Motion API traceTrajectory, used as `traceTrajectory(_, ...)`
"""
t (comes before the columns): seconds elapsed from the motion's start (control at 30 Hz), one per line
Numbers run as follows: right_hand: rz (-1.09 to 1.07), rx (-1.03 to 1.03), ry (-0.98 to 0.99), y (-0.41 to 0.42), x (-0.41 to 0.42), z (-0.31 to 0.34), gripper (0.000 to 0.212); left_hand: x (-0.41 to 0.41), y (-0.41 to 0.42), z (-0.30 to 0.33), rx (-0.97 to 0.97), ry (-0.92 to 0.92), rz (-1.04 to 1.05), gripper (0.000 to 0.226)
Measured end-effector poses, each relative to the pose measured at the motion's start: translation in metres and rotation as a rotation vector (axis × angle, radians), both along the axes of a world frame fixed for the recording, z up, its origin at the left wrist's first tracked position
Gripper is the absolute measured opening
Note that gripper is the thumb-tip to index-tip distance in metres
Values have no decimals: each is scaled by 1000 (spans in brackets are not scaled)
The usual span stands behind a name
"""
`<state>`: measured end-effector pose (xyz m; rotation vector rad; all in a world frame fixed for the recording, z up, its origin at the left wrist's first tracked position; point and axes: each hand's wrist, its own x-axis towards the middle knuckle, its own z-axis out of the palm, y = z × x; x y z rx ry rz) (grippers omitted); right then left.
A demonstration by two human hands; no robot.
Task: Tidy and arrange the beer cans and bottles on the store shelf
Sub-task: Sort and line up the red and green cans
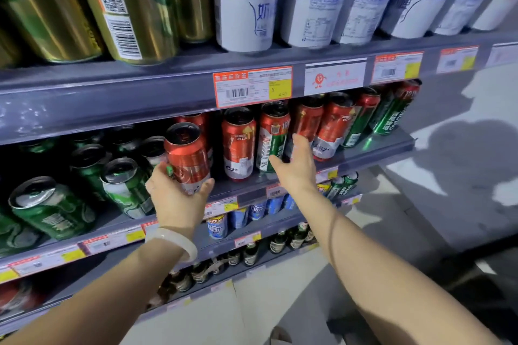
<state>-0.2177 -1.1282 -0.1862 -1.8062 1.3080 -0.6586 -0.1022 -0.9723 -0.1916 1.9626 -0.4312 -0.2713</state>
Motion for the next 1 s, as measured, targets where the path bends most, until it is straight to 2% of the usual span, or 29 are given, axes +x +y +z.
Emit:
traceTrajectory(0.1, 50, 43, 5, -14, 9, 6, 67, 9, -6, -6, 19, 49, -37, 71)
traceTrajectory(0.2, 68, 54, 3, -19, 15, 8, 45, 11, -13, -8, 66, 44, 12, 57)
traceTrajectory(0.27, 81, 52, 10, -21, 16, 9, 40, 10, -17, -8, 86, 30, 67, 53)
traceTrajectory(0.43, 54, 32, 51, -25, 19, 10, 59, 8, -24, -7, 111, 14, 118, 61)
traceTrajectory(0.57, 89, 26, 95, -30, 14, 9, 75, -4, -36, -3, 127, 42, 103, 59)
traceTrajectory(0.73, 229, 62, 85, -39, 10, 11, 63, -15, -45, 7, 107, 48, 100, 57)
traceTrajectory(0.87, 270, 81, 78, -43, 8, 6, 66, -8, -44, 2, 99, 97, 89, 62)
traceTrajectory(1.0, 219, -6, 120, -46, 8, 5, 80, -21, -41, -9, 171, 189, 241, 74)
